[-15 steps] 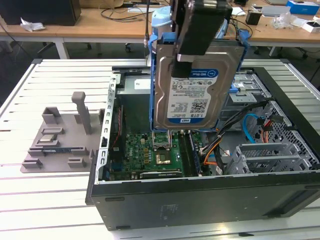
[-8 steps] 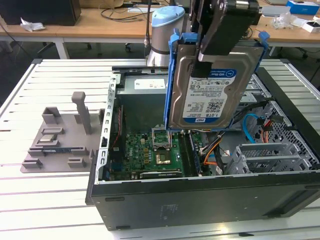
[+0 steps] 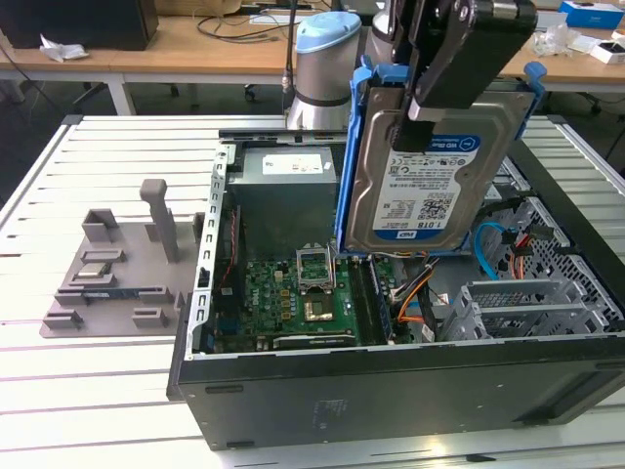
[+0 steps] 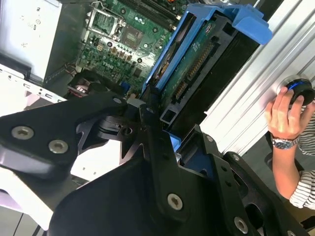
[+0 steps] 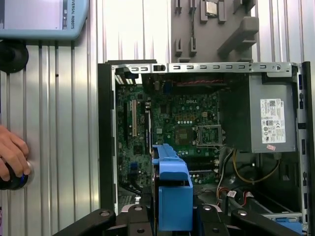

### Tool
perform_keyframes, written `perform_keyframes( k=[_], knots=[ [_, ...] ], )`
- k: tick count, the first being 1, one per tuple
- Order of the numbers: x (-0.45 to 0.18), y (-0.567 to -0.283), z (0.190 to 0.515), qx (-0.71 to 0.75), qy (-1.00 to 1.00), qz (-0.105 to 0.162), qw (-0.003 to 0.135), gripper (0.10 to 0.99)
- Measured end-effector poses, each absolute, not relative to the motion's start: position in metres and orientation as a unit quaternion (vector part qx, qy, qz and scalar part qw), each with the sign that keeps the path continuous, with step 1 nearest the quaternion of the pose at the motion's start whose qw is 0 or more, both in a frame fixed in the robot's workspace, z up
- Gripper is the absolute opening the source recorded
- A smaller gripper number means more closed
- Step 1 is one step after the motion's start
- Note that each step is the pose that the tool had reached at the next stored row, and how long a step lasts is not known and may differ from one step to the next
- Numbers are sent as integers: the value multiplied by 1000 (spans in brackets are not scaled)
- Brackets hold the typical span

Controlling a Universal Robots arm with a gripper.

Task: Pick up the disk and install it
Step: 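Pick up the disk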

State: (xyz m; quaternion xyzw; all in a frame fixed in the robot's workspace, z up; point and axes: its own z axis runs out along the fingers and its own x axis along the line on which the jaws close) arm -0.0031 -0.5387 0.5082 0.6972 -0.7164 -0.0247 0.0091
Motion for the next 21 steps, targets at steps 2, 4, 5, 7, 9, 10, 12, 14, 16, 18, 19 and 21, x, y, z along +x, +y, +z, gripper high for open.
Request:
perform_keyframes(
  k=[2,4,5,7,9,10,12,14,16,18,19,21],
  knots=[
    [-1,-539,508,697,-716,-25,9,369],
    [4,-539,508,697,-716,-25,9,369],
    [7,-539,508,697,-716,-25,9,369],
    [15,-539,508,697,-716,-25,9,369],
    [20,-539,508,697,-716,-25,9,369],
    [22,-539,508,697,-716,-25,9,369],
    [26,-539,508,697,-716,-25,10,369],
    [30,-539,508,697,-716,-25,10,369],
    [35,-539,508,697,-716,-25,10,369],
    [38,-539,508,697,-716,-25,10,369],
    [39,-539,508,697,-716,-25,10,369],
    [43,-539,508,697,-716,-25,10,369]
  ],
)
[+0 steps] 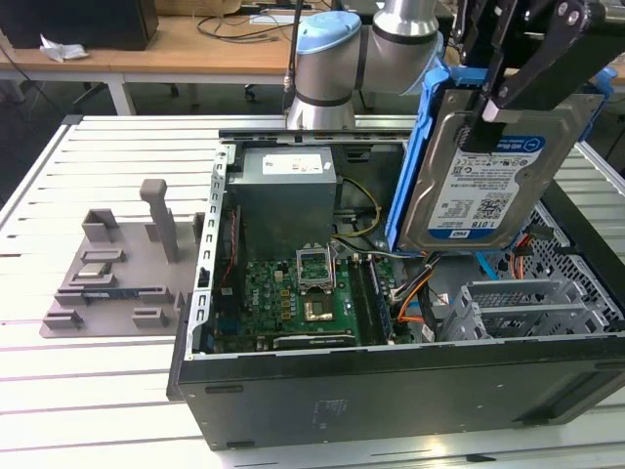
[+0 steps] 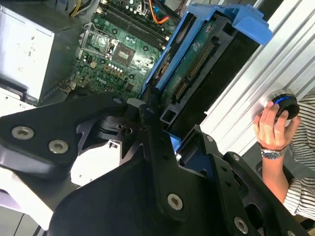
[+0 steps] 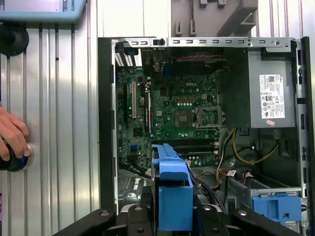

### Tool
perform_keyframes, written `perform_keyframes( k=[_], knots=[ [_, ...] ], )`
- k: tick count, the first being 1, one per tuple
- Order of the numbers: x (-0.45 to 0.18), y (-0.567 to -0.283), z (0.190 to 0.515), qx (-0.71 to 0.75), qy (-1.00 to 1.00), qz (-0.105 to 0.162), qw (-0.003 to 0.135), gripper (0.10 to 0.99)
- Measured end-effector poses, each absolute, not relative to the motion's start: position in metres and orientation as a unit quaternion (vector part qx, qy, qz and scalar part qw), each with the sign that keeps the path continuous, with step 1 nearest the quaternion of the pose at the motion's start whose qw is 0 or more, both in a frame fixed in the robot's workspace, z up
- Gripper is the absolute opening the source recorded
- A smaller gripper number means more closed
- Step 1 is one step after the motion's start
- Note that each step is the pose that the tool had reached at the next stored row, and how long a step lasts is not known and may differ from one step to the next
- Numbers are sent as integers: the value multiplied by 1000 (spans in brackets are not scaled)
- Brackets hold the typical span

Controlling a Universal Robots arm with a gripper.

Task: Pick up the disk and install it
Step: 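Pick up the disk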

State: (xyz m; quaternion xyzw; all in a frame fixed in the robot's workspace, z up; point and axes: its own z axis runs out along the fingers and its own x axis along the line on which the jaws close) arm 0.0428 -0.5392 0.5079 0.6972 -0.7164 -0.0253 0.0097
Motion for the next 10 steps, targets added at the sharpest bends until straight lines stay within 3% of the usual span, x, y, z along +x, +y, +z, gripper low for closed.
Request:
perform_keyframes(
  k=[10],
  knots=[
    [75,-539,508,697,-716,-26,10,369]
  ],
)
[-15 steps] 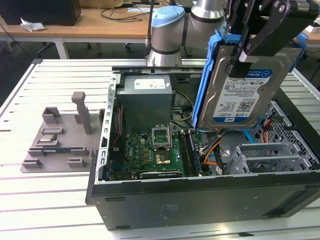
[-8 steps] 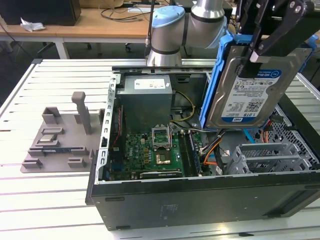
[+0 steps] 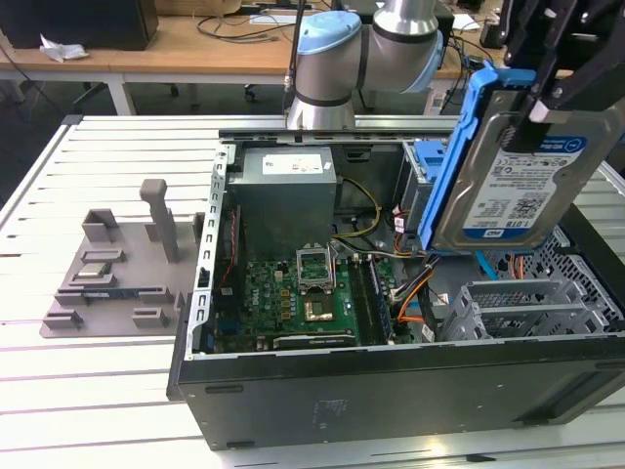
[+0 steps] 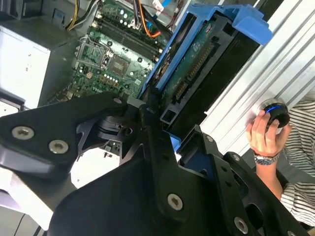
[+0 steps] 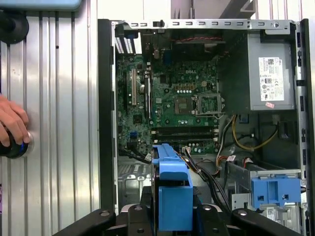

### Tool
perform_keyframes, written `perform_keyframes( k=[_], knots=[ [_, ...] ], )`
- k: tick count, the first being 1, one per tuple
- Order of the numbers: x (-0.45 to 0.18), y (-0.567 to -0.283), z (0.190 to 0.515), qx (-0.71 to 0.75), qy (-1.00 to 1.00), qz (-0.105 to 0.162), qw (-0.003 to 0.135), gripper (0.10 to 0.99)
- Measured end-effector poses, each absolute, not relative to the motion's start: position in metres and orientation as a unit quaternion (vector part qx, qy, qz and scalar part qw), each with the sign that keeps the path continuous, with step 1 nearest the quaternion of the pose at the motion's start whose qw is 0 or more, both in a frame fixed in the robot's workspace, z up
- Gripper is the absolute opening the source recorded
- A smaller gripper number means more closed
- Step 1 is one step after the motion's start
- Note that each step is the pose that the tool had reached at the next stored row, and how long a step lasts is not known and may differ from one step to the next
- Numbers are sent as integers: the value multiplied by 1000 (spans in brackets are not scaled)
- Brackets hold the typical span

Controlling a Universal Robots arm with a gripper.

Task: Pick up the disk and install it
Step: 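Pick up the disk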

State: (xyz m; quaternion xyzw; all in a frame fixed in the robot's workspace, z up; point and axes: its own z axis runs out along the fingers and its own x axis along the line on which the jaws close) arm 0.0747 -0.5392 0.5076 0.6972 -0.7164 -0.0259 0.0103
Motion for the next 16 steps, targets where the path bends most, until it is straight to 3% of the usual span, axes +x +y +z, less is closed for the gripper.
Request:
perform_keyframes(
  k=[10,14,16],
  knots=[
    [100,-548,501,697,-716,-30,10,369],
    [106,-557,500,697,-715,-50,-10,369],
    [110,-560,498,697,-715,-52,-11,369]
  ],
)
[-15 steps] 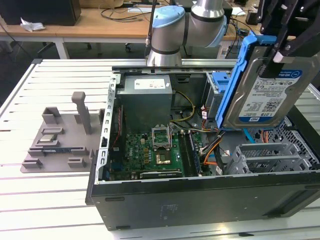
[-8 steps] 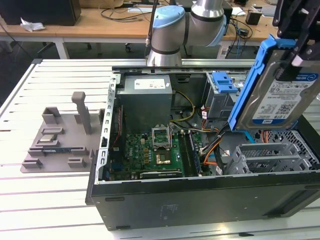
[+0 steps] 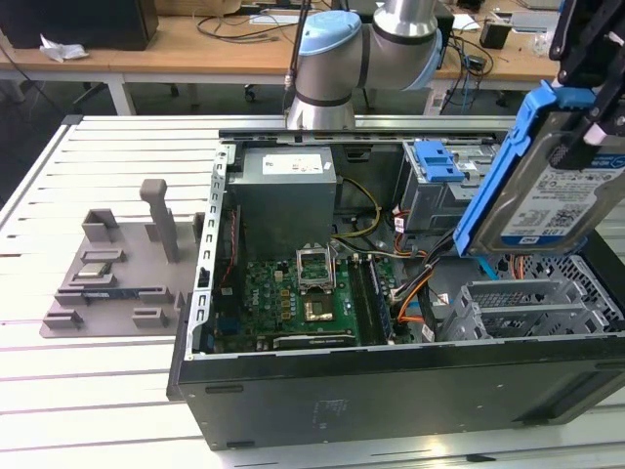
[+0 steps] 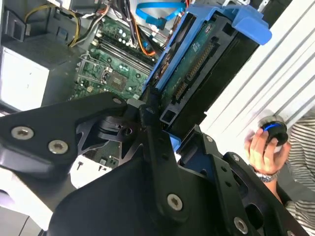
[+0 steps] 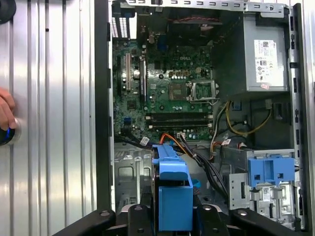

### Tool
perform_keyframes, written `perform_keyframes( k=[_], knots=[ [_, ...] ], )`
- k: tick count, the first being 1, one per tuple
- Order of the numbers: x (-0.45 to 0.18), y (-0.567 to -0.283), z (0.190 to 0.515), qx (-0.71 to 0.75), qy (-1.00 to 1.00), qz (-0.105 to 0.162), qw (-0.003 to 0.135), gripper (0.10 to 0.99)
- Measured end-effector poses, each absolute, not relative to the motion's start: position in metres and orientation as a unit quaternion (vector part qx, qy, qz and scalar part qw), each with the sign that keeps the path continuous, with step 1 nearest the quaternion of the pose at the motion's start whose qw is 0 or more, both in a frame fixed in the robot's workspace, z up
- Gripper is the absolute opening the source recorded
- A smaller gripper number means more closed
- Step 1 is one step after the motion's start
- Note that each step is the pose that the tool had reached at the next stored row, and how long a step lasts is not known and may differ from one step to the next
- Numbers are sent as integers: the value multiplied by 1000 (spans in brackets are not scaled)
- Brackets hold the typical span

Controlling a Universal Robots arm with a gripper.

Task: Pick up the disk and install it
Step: 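Pick up the disk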

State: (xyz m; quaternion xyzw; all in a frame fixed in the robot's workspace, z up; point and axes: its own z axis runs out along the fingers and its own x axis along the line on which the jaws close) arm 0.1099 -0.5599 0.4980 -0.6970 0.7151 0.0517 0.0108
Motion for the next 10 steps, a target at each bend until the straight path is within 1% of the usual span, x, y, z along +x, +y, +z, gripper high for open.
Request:
perform_keyframes(
  k=[4,10],
  knots=[
    [128,-561,489,-697,715,53,9,369],
    [133,-565,482,-697,715,52,7,369]
  ],
)
